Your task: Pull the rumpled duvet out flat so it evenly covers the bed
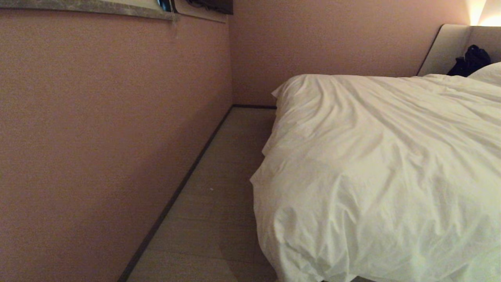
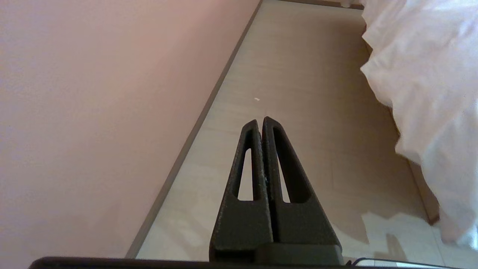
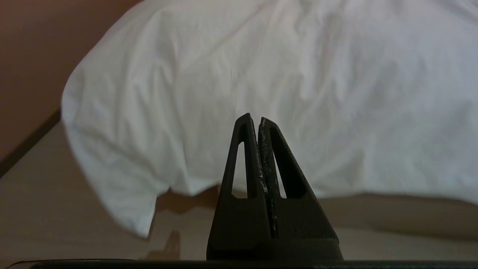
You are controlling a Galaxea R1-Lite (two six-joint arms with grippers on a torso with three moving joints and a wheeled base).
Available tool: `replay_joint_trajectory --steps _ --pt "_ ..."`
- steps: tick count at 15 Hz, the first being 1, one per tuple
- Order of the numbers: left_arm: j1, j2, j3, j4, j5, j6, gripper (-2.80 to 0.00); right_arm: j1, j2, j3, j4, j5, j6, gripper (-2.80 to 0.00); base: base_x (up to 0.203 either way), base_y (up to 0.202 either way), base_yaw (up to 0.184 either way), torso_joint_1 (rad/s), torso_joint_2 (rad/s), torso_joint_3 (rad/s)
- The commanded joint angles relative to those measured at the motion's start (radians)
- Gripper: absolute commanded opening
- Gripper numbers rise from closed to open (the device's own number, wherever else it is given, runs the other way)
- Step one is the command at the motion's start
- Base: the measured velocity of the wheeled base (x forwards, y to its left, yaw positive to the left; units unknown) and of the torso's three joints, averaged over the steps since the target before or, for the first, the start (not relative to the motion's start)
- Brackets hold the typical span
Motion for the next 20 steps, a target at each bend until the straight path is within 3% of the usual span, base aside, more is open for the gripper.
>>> replay_joint_trajectory --steps 1,11,20 --pt "0.0 0.0 0.0 0.0 0.0 -0.001 -2.8 0.0 0.001 0.0 0.001 -0.001 0.0 -2.8 -0.194 0.0 0.002 0.002 0.0 0.006" --pt "0.0 0.0 -0.001 0.0 0.0 -0.002 -2.8 0.0 0.001 0.0 0.001 0.001 0.0 -2.8 -0.188 0.0 0.0 0.002 0.0 0.004" --pt "0.0 0.0 0.0 0.0 0.0 -0.002 -2.8 0.0 0.001 0.0 0.001 -0.001 0.0 -2.8 -0.006 0.0 0.0 -0.001 0.0 0.0"
